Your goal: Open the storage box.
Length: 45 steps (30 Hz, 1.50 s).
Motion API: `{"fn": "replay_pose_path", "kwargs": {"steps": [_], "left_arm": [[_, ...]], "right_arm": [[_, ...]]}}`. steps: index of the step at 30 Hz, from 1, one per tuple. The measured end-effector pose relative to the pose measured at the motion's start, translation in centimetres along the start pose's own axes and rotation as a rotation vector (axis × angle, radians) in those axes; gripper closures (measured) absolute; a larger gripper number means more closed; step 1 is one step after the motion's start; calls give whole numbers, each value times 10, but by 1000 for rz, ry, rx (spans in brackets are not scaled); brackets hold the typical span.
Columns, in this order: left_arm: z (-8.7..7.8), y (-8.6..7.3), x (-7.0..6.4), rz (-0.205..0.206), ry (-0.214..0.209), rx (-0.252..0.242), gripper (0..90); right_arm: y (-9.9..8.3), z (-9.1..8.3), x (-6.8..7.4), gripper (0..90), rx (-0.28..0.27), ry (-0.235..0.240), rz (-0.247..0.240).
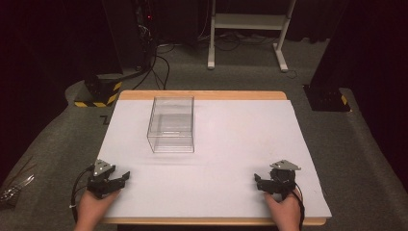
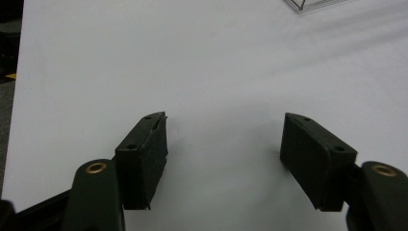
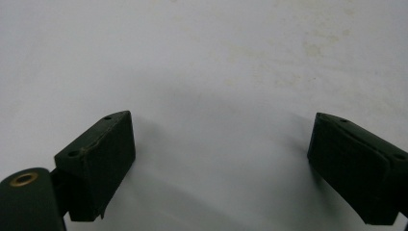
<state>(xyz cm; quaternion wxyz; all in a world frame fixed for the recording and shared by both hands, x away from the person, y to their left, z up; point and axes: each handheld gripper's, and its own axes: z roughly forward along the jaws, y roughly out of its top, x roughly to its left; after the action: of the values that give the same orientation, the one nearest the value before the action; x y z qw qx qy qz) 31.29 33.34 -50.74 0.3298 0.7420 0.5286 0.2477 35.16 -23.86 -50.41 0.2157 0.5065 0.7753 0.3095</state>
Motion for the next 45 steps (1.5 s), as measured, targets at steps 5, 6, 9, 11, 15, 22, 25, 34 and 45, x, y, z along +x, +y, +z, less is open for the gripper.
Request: {"fn": "replay_pose_path", "kwargs": {"steps": [5,6,9,11,15,22,25,34,45], "left_arm": [[0,0,1,1,-1,0,335],[0,0,0,0,0,0,335],[0,0,0,0,1,0,335],[0,0,0,-2,2,2,335],[0,0,0,-3,2,1,336],[0,0,-2,-11,11,1,341],[-1,1,-3,7,19,4,349],[-6,5,-5,-21,-34,3,299],[-14,10,-10,-34,-88,-44,234]], "right_arm": [[0,0,0,90,0,1,0],[0,0,0,90,0,1,0],[0,0,0,90,0,-1,-1],[0,0,0,91,0,-1,-1],[0,0,0,90,1,2,1],[0,0,0,90,0,2,0],[0,0,0,90,0,1,0],[0,0,0,90,-2,-1,-1],[0,0,0,90,-2,0,-2]]}}
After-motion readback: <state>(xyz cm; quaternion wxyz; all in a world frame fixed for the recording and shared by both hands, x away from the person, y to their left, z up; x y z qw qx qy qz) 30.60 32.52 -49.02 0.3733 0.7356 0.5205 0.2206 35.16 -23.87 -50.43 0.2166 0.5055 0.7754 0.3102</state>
